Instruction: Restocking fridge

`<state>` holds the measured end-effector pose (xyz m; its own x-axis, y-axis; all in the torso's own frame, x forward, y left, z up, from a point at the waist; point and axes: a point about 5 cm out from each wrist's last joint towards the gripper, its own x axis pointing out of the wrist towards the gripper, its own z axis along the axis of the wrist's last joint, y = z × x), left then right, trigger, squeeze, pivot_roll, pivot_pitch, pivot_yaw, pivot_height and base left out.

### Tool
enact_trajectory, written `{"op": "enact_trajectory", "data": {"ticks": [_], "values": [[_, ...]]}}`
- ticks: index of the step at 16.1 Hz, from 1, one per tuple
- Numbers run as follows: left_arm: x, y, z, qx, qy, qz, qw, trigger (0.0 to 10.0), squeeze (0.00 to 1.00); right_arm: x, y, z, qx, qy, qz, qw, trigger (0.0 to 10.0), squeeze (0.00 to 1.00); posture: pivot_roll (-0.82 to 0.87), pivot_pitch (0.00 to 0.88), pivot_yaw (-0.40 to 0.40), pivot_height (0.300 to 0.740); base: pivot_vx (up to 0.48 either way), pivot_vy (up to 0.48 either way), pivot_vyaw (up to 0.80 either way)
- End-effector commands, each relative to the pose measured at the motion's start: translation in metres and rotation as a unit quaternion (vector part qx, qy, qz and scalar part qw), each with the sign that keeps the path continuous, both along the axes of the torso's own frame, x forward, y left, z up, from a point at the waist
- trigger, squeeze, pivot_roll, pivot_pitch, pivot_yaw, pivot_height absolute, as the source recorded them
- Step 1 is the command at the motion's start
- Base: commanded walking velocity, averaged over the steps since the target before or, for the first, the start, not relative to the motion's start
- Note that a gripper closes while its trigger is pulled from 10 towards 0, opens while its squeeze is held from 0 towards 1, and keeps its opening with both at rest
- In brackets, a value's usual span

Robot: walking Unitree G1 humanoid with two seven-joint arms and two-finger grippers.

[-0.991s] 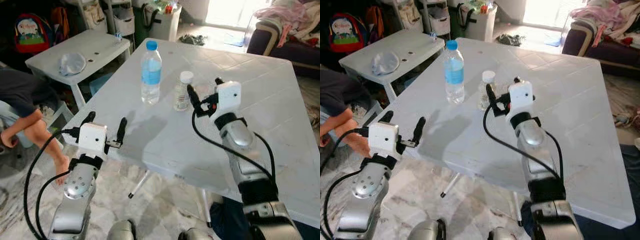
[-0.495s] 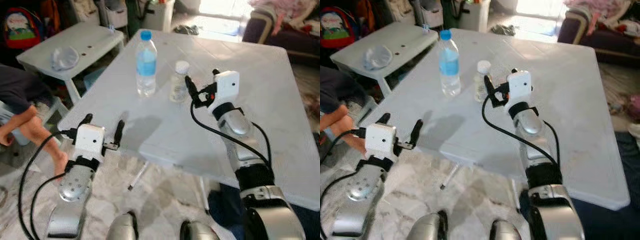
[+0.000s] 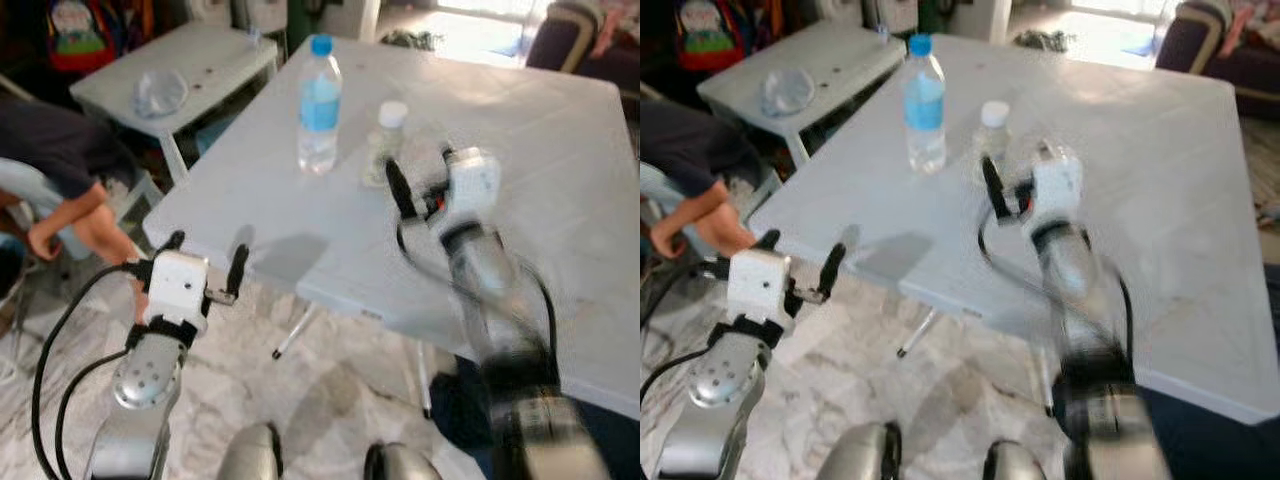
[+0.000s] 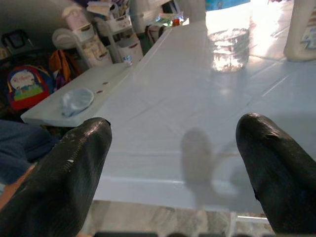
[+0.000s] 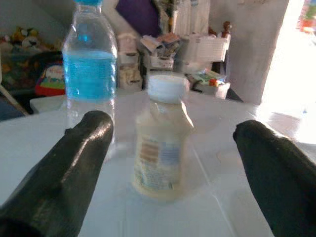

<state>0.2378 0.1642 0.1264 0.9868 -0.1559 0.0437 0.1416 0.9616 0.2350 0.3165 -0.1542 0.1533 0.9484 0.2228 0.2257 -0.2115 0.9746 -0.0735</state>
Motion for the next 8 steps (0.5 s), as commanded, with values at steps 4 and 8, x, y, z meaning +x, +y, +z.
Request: {"op": "enact_trajectory", "data": {"ticks": [4,8], "values": [[0.004,0.000,0.001,-0.014,-0.013,-0.006,1.000,10.0,0.00,-0.041,-0.002,-0.012,0.004,0.001,-0.068,0.998,10.0,0.00,0.05,0.029,0.047,0.740,0.000,0.000,0.00],[0.013,-0.013,0.003,-0.033,-0.024,-0.024,0.999,10.0,0.00,-0.062,-0.003,-0.012,-0.034,0.017,-0.084,0.996,10.0,0.00,0.00,0.000,0.066,0.740,0.000,0.000,0.00]]}}
